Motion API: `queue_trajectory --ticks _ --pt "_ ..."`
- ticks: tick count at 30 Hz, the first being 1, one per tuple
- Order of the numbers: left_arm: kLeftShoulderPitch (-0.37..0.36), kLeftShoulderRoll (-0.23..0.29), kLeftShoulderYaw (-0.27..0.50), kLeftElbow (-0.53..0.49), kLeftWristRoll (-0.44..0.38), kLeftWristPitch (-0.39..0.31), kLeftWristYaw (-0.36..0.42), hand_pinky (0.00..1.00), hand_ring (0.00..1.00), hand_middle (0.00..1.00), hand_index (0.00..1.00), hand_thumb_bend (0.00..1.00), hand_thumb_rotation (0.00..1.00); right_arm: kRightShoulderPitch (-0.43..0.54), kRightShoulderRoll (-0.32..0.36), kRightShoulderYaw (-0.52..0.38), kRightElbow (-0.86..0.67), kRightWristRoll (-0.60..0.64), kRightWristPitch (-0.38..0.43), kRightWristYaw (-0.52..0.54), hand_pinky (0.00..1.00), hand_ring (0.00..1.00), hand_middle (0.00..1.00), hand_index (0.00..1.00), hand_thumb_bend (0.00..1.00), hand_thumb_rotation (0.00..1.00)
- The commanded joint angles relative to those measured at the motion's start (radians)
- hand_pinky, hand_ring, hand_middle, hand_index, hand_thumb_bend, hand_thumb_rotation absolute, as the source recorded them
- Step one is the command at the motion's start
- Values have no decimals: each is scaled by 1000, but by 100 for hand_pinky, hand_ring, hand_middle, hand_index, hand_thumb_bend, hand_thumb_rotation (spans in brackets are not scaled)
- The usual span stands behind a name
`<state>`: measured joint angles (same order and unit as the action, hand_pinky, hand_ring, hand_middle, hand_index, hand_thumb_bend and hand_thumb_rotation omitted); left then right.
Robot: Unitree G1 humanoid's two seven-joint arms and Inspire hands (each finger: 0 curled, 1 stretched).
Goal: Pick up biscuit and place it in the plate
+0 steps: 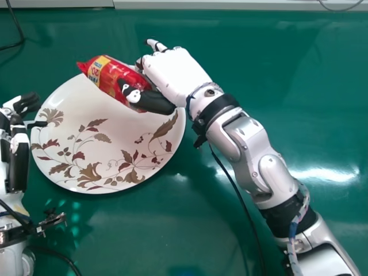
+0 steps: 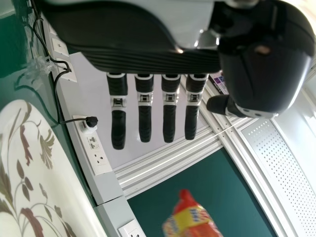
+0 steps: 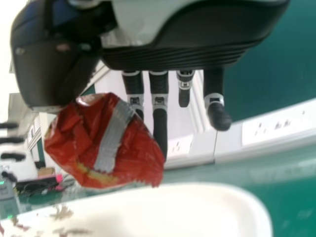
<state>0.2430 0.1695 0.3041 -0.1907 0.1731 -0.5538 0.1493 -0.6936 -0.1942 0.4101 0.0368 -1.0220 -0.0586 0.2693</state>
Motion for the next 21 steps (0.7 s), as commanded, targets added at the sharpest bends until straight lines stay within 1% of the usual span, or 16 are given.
queue_trajectory --ticks 1,3,6,10,12,13,15,17,19,20,21 --pt "16 -18 -11 27 -8 18 -2 55 78 81 80 8 0 -47 17 24 66 20 -14 -30 11 41 49 49 51 0" --pt "16 -20 -13 23 -8 25 -2 55 78 81 81 8 0 -78 24 42 136 30 -28 -60 10 41 49 49 51 0" --pt "9 -16 -14 42 -4 1 2 54 77 80 80 8 0 -122 36 65 237 38 -52 -119 10 41 50 49 51 0" --pt "10 -23 -17 46 -9 -7 4 54 78 80 81 7 0 -162 46 89 320 48 -57 -151 9 41 50 49 51 0" --pt "17 -31 -18 32 -2 10 8 56 79 81 82 8 0 -173 47 94 339 63 -62 -147 8 20 48 49 52 0" --pt "20 -34 -18 27 1 14 10 56 79 81 82 9 0 -177 45 97 345 70 -64 -146 8 17 47 49 52 0" --pt "23 -41 -17 22 6 17 16 56 79 81 82 9 0 -183 43 103 351 76 -62 -147 8 14 47 49 52 0" --pt "22 -43 -16 25 4 15 17 56 79 81 81 10 0 -186 43 104 348 81 -53 -152 9 15 47 49 52 0" --pt "22 -41 -15 28 5 13 17 55 78 81 81 9 0 -187 40 106 347 79 -51 -170 13 20 47 49 52 0" --pt "22 -42 -17 29 3 13 16 56 79 81 82 8 0 -189 37 106 349 79 -53 -174 15 22 43 50 52 0" --pt "22 -42 -18 30 2 12 15 57 79 81 82 8 0 -192 30 108 349 76 -59 -178 16 24 42 50 52 0"
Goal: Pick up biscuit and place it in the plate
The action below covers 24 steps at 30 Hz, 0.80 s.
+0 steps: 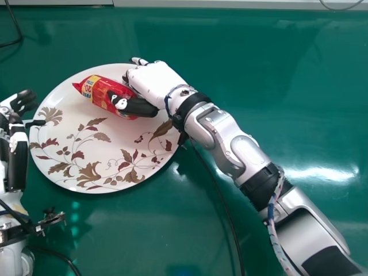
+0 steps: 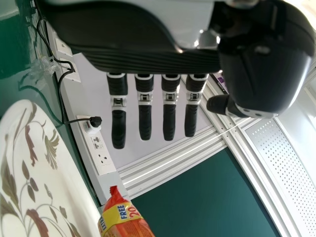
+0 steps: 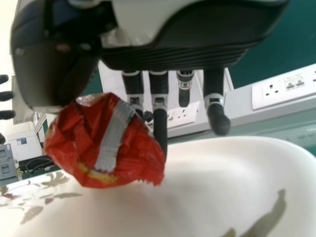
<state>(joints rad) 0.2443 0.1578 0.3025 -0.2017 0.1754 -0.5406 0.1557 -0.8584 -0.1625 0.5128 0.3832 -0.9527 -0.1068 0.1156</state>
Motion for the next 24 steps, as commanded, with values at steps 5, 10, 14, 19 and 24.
queue_trajectory --ticks 5,10,14,19,24 --pt "12 -22 -15 53 6 -15 12 57 79 81 82 7 0 -28 -55 25 -60 -27 -5 22 44 54 64 78 87 50" --pt "4 -15 -15 75 11 -32 17 55 78 81 82 6 0 -11 -77 24 -97 -44 10 7 70 86 94 98 100 79" --pt "5 -19 -22 74 14 -36 21 56 78 81 82 6 0 7 -91 9 -134 -55 28 -30 71 90 100 99 100 89" --pt "9 -32 -35 73 34 -27 31 57 79 81 83 7 0 56 -124 -48 -234 -24 52 -26 72 91 100 99 100 87" --pt "-1 -42 -60 83 58 -32 39 56 79 80 82 5 0 155 -184 -148 -400 15 85 -25 66 84 92 90 91 80"
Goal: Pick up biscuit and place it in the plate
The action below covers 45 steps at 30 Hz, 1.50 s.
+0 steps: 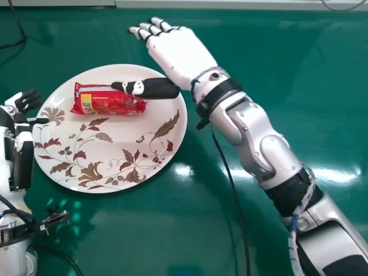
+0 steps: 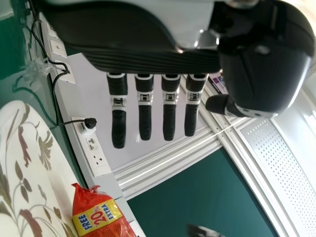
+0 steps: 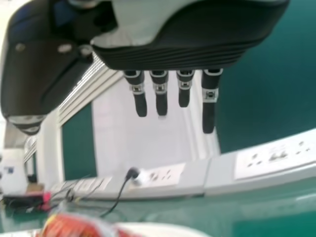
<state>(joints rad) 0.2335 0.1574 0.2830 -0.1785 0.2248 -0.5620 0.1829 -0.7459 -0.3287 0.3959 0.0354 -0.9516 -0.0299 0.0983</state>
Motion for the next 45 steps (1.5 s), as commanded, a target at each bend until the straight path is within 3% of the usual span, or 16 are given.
queue_trajectory --ticks 1,7,12,24,29,36,39,45 --pt "6 -44 -46 68 13 -16 15 56 79 80 82 5 0 68 -28 -53 -86 22 16 -8 66 83 91 89 90 79" --pt "-9 -61 -68 106 34 -27 45 60 79 81 83 7 0 213 -81 -170 -219 78 25 -25 59 76 84 82 79 73" --pt "-35 -54 -74 148 68 -54 84 56 76 78 80 5 0 316 -79 -257 -274 151 13 -72 57 71 78 77 78 70" --pt "-48 -90 -111 185 68 -85 131 59 75 77 80 1 0 519 -51 -385 -407 278 55 -81 58 73 80 78 64 52" --pt "-41 -108 -130 182 58 -82 144 62 75 77 80 3 0 600 -36 -442 -458 307 91 -86 57 71 79 78 62 50" --pt "-11 -133 -149 123 92 -29 163 65 75 77 80 4 0 677 -15 -506 -490 362 82 -115 64 75 80 79 60 42" --pt "-16 -145 -154 153 95 -52 181 64 75 77 79 4 1 700 2 -513 -495 374 73 -139 64 75 80 78 59 36" --pt "-18 -164 -165 168 64 -94 201 67 75 77 78 1 0 719 9 -507 -489 377 41 -175 64 74 78 77 57 32"
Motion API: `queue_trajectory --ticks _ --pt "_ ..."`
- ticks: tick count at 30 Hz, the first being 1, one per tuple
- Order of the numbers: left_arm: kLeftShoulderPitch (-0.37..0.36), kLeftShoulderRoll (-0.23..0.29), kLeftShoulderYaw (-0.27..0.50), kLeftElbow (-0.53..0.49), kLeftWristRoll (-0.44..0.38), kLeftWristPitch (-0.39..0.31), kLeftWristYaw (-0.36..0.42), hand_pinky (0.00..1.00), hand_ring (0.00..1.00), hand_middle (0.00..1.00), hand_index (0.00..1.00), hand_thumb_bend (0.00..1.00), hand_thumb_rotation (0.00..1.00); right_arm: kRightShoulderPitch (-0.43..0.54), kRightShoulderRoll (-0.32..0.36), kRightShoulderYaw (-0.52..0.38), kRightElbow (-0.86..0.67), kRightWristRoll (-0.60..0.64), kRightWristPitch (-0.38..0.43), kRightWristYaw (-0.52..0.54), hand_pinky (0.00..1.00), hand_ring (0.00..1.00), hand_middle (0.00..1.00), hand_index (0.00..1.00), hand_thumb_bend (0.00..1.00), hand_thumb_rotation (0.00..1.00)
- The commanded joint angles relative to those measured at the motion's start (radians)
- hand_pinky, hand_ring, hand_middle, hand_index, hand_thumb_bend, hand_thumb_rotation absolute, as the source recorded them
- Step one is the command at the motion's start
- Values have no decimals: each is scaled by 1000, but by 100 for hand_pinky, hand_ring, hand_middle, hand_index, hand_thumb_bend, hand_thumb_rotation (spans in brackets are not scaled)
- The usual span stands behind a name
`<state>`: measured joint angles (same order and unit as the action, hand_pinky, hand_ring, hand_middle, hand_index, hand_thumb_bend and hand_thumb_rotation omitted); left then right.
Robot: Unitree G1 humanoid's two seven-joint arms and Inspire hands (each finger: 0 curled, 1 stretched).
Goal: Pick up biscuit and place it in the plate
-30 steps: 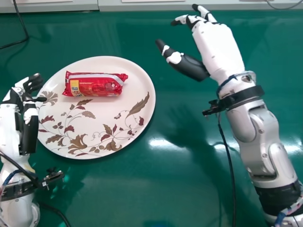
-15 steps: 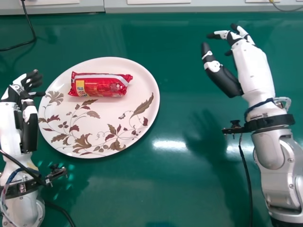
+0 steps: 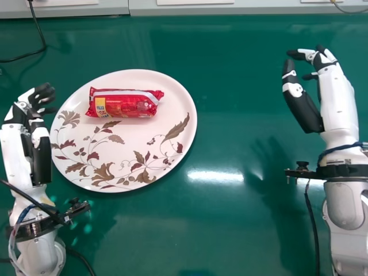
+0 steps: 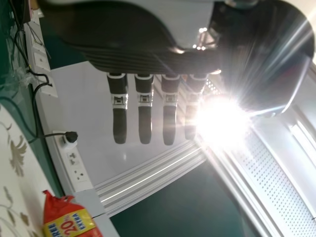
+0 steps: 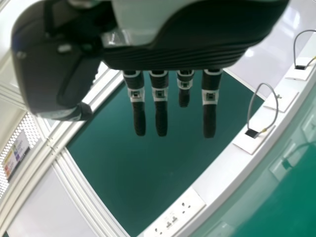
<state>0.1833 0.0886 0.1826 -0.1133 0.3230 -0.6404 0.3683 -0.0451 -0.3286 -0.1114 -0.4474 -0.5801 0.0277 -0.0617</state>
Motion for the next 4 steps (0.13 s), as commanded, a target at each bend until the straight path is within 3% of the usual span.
queue_trajectory --ticks 1,4 --pt "33 -95 -63 104 -36 -19 17 67 75 77 78 1 0 19 12 2 -3 6 -21 -20 64 74 78 77 57 32" --pt "39 -93 -62 103 -34 -26 22 64 73 76 77 1 0 20 20 8 10 7 -44 -36 63 73 77 77 57 33"
